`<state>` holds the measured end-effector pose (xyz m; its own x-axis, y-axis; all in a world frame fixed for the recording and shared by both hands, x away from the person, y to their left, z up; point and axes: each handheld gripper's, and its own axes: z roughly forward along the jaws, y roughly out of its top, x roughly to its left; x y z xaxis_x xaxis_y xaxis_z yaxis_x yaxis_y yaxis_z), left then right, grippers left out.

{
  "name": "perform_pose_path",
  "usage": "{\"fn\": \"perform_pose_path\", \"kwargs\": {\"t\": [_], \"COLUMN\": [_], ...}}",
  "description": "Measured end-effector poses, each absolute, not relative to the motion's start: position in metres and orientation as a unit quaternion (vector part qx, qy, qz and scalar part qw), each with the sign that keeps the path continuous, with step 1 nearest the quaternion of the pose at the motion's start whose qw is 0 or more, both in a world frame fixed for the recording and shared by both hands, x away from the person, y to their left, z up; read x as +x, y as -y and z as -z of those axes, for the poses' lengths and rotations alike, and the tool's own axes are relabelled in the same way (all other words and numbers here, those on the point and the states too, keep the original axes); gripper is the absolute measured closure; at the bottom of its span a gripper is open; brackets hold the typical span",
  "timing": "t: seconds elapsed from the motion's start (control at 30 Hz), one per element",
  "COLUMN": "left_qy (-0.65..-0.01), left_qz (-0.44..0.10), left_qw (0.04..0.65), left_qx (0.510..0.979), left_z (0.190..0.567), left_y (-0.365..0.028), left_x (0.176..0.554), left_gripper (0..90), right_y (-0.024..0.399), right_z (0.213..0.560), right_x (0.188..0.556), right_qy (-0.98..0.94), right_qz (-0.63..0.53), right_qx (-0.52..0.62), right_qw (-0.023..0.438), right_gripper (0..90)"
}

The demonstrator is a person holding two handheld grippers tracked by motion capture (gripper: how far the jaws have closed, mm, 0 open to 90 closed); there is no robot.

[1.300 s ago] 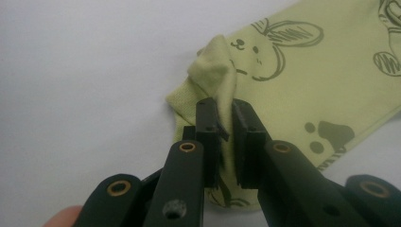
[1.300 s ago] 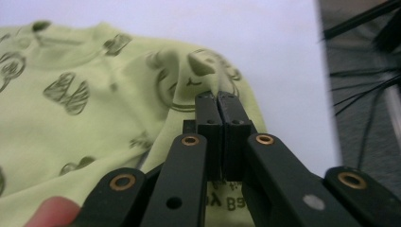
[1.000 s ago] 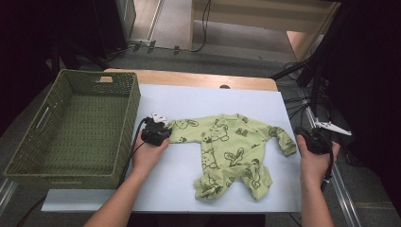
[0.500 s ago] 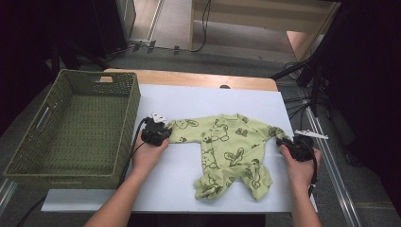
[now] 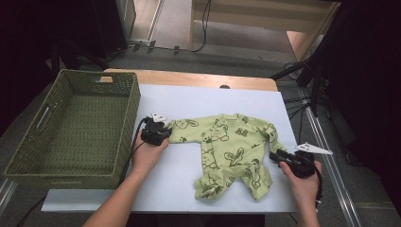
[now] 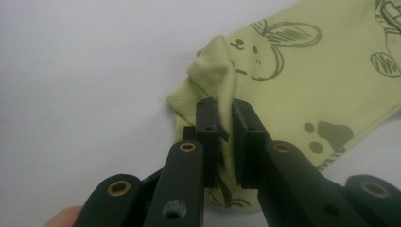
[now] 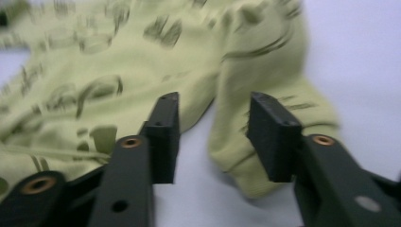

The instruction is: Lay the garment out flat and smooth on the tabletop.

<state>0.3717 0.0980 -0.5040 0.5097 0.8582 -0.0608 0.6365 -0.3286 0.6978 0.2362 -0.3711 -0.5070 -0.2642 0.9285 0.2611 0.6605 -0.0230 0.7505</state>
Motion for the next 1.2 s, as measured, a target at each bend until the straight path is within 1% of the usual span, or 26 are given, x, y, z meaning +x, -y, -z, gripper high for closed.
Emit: {"fn": "perform_pose_path", "kwargs": {"t": [0.07, 0.17, 0.2, 0.27, 0.33, 0.4, 0.47, 0.5, 0.53, 0.6, 0.73, 0.8, 0.87, 0.97, 1.0, 1.03, 1.2], "left_qy": [-0.468, -0.468, -0.468, -0.468, -0.468, -0.468, -0.468, -0.468, -0.468, -0.469, -0.472, -0.472, -0.472, -0.472, -0.472, -0.471, -0.473], "left_qz": [-0.161, -0.162, -0.162, -0.162, -0.161, -0.162, -0.162, -0.162, -0.162, -0.163, -0.159, -0.158, -0.158, -0.159, -0.159, -0.160, -0.159], "left_qw": [0.342, 0.342, 0.342, 0.342, 0.342, 0.342, 0.342, 0.342, 0.342, 0.342, 0.345, 0.346, 0.346, 0.345, 0.345, 0.343, 0.343], "left_qx": [0.799, 0.799, 0.799, 0.798, 0.799, 0.798, 0.799, 0.799, 0.799, 0.798, 0.795, 0.795, 0.795, 0.796, 0.796, 0.796, 0.796], "left_z": [0.504, 0.504, 0.504, 0.504, 0.504, 0.504, 0.504, 0.504, 0.504, 0.504, 0.504, 0.504, 0.504, 0.504, 0.504, 0.504, 0.504], "left_y": [-0.098, -0.098, -0.098, -0.098, -0.098, -0.098, -0.098, -0.098, -0.098, -0.098, -0.099, -0.099, -0.099, -0.099, -0.099, -0.098, -0.098], "left_x": [0.372, 0.372, 0.372, 0.372, 0.372, 0.371, 0.371, 0.371, 0.371, 0.371, 0.372, 0.372, 0.372, 0.372, 0.372, 0.372, 0.372], "left_gripper": [82.3, 82.3, 82.3, 82.3, 82.3, 82.3, 82.3, 82.3, 82.3, 82.4, 82.4, 82.4, 82.4, 82.4, 82.4, 82.4, 82.3], "right_y": [0.383, 0.391, 0.390, 0.385, 0.378, 0.374, 0.372, 0.371, 0.371, 0.373, 0.389, 0.400, 0.414, 0.422, 0.420, 0.416, 0.379], "right_z": [0.504, 0.511, 0.516, 0.524, 0.523, 0.523, 0.523, 0.522, 0.521, 0.517, 0.509, 0.504, 0.500, 0.490, 0.484, 0.479, 0.461], "right_x": [0.233, 0.238, 0.240, 0.244, 0.245, 0.246, 0.247, 0.248, 0.249, 0.250, 0.248, 0.248, 0.249, 0.252, 0.254, 0.257, 0.282], "right_qy": [-0.650, -0.631, -0.630, -0.639, -0.648, -0.653, -0.663, -0.669, -0.675, -0.682, -0.658, -0.645, -0.626, -0.615, -0.616, -0.623, -0.663], "right_qz": [-0.425, -0.378, -0.365, -0.342, -0.320, -0.319, -0.329, -0.331, -0.328, -0.324, -0.324, -0.309, -0.323, -0.353, -0.363, -0.367, -0.391], "right_qx": [0.605, 0.650, 0.660, 0.664, 0.660, 0.655, 0.643, 0.637, 0.632, 0.626, 0.640, 0.650, 0.662, 0.657, 0.651, 0.641, 0.588], "right_qw": [0.178, 0.192, 0.187, 0.185, 0.207, 0.207, 0.198, 0.194, 0.191, 0.194, 0.229, 0.255, 0.257, 0.255, 0.254, 0.258, 0.249], "right_gripper": [50.5, 49.3, 46.9, 45.4, 46.4, 56.6, 72.6, 76.6, 78.9, 80.3, 80.7, 80.6, 78.2, 61.0, 56.2, 53.8, 50.2]}}
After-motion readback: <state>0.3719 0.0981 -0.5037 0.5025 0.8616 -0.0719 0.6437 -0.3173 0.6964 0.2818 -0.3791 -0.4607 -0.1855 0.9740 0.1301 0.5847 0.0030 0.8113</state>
